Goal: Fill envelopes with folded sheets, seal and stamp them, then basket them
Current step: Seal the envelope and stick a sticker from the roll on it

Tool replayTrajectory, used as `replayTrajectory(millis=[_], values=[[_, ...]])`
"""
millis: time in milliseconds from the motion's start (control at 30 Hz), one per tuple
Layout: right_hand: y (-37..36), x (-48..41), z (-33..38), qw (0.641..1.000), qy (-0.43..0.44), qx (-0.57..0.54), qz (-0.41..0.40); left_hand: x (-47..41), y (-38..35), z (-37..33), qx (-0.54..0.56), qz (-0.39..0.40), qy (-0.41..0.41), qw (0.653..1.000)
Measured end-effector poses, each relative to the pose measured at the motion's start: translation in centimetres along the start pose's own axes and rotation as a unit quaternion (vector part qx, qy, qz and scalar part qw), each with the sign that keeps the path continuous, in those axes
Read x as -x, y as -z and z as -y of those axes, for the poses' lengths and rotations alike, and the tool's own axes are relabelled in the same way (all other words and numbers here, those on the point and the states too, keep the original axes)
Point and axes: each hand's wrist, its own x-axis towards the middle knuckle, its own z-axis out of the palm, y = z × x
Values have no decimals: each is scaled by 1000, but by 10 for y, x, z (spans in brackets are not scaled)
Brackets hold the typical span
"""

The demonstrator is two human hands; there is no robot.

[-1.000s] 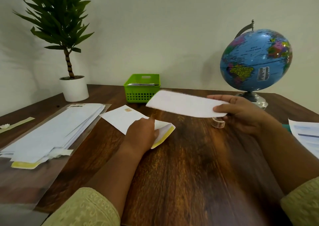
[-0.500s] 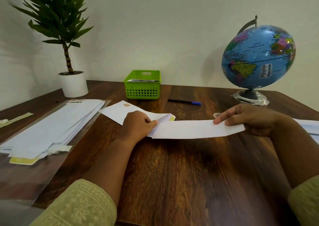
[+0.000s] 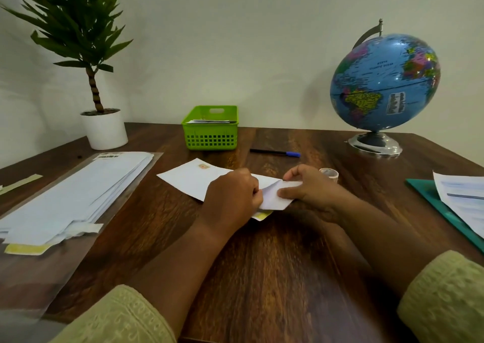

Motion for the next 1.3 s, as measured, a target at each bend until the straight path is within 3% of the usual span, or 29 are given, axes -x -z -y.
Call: replayTrajectory(millis=[100, 167, 233, 300, 367, 467, 600, 867, 933, 1100, 1167, 1300], values=[[0, -3, 2, 999, -4, -32, -11, 1, -1, -3, -5, -7, 7, 1000], [13, 0, 3, 993, -23, -104, 54, 0, 0, 1, 0, -6, 30, 1000], [25, 6, 2, 989, -6, -83, 125, 0, 1, 4, 8, 0, 46, 999], [28, 8, 1, 988, 26, -44, 143, 1, 2, 4, 19, 8, 48, 999], [23, 9, 1, 993, 76, 27, 91, 2, 2, 1, 28, 16, 38, 999], [9, 6, 0, 967, 182, 177, -1, 3, 2, -6, 45, 22, 9, 999], [-3, -3, -7, 944, 229, 225, -78, 6, 3, -14, 67, 54, -41, 995], [-15, -10, -24, 893, 302, 321, -90, 7, 5, -20, 101, 95, -90, 986], [-11, -10, -21, 893, 305, 329, -46, 5, 7, -14, 117, 129, -70, 982], [28, -1, -20, 899, 197, 294, 257, 1, 18, 12, 149, 349, -31, 925], [36, 2, -20, 901, 174, 277, 284, 2, 21, 14, 151, 366, -25, 918], [34, 1, -20, 911, 178, 267, 261, 4, 17, 4, 48, 349, -93, 931]])
